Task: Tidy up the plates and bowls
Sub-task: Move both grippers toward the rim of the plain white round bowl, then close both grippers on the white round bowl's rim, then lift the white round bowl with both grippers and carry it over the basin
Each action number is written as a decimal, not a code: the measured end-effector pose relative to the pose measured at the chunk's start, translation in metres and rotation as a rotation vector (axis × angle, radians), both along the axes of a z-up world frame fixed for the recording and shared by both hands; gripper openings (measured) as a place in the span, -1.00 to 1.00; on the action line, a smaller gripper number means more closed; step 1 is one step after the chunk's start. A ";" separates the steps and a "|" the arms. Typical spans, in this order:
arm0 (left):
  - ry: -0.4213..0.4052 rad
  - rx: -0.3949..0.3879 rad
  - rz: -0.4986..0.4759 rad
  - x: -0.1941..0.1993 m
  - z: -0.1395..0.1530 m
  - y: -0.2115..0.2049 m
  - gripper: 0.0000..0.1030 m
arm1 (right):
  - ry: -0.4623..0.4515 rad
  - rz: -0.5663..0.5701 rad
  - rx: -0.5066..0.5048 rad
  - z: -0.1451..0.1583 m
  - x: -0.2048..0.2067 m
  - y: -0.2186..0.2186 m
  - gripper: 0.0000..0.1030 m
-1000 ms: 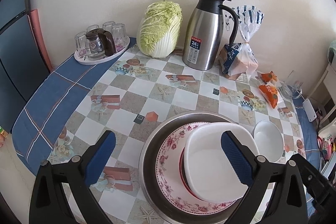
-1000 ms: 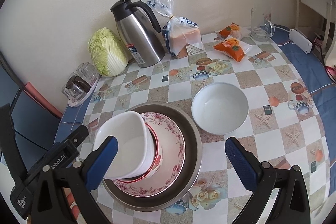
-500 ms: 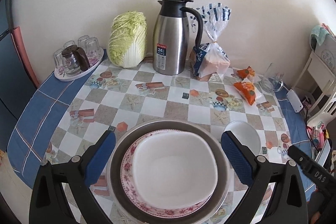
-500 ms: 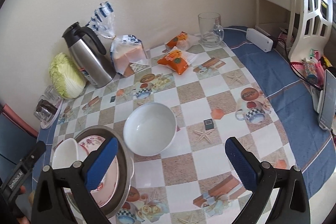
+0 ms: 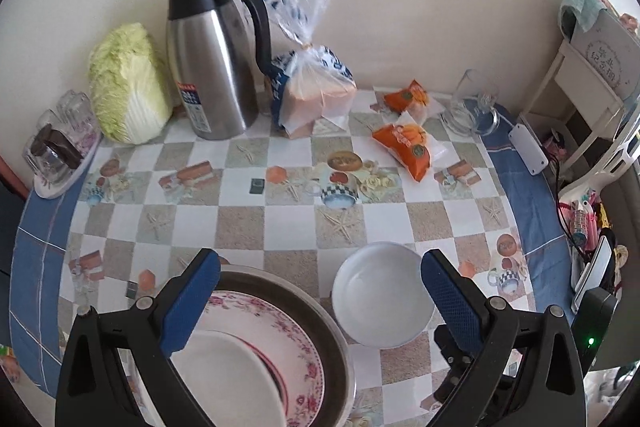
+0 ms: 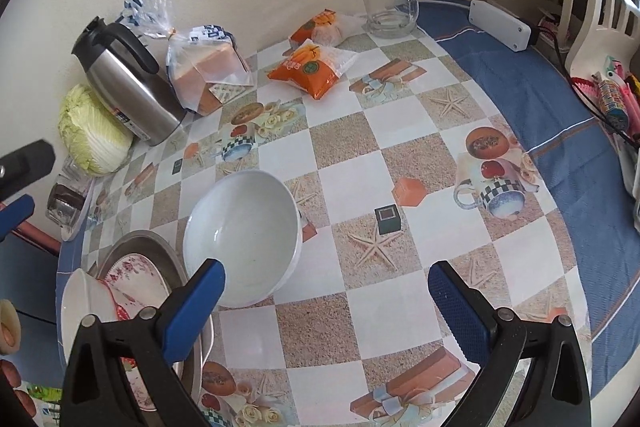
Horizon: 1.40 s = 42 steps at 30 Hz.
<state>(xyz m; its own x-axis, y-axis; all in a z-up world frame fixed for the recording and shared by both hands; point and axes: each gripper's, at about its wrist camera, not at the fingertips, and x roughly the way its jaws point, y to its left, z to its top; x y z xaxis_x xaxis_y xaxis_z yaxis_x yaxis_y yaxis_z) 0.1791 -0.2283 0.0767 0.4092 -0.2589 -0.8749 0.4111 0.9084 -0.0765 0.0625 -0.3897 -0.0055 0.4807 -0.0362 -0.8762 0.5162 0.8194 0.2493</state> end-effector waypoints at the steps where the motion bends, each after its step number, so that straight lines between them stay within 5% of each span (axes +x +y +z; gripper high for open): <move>1: 0.023 0.016 0.005 0.004 -0.009 -0.005 0.95 | 0.008 0.004 0.002 -0.004 0.002 0.001 0.94; 4: 0.050 0.087 -0.011 0.011 -0.032 -0.021 0.95 | 0.029 0.007 0.022 -0.017 0.007 0.001 0.65; 11: 0.089 0.210 -0.019 0.025 -0.075 -0.045 0.93 | 0.050 0.012 0.042 -0.033 0.018 0.002 0.33; 14: 0.107 0.236 -0.016 0.028 -0.089 -0.049 0.58 | 0.051 0.014 0.056 -0.038 0.023 0.003 0.20; 16: 0.128 0.247 -0.020 0.029 -0.098 -0.052 0.13 | 0.055 0.020 0.065 -0.041 0.026 0.004 -0.02; 19: 0.169 0.227 -0.017 0.030 -0.110 -0.053 -0.18 | 0.057 0.012 0.080 -0.045 0.029 0.004 -0.10; 25: 0.228 0.205 -0.030 0.028 -0.128 -0.058 -0.48 | 0.057 -0.005 0.099 -0.050 0.031 0.004 -0.28; 33: 0.235 0.159 -0.029 0.024 -0.127 -0.055 -0.54 | 0.035 0.017 0.163 -0.053 0.034 0.006 -0.66; 42: 0.206 0.112 -0.051 0.004 -0.102 -0.055 -0.60 | 0.027 -0.005 0.104 -0.029 0.023 0.001 -0.66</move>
<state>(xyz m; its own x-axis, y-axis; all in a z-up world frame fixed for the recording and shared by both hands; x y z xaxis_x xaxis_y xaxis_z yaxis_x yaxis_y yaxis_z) 0.1834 -0.2830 -0.0254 0.2075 -0.1713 -0.9631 0.4429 0.8943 -0.0636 0.0853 -0.3886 -0.0344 0.4565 0.0536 -0.8881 0.5277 0.7873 0.3188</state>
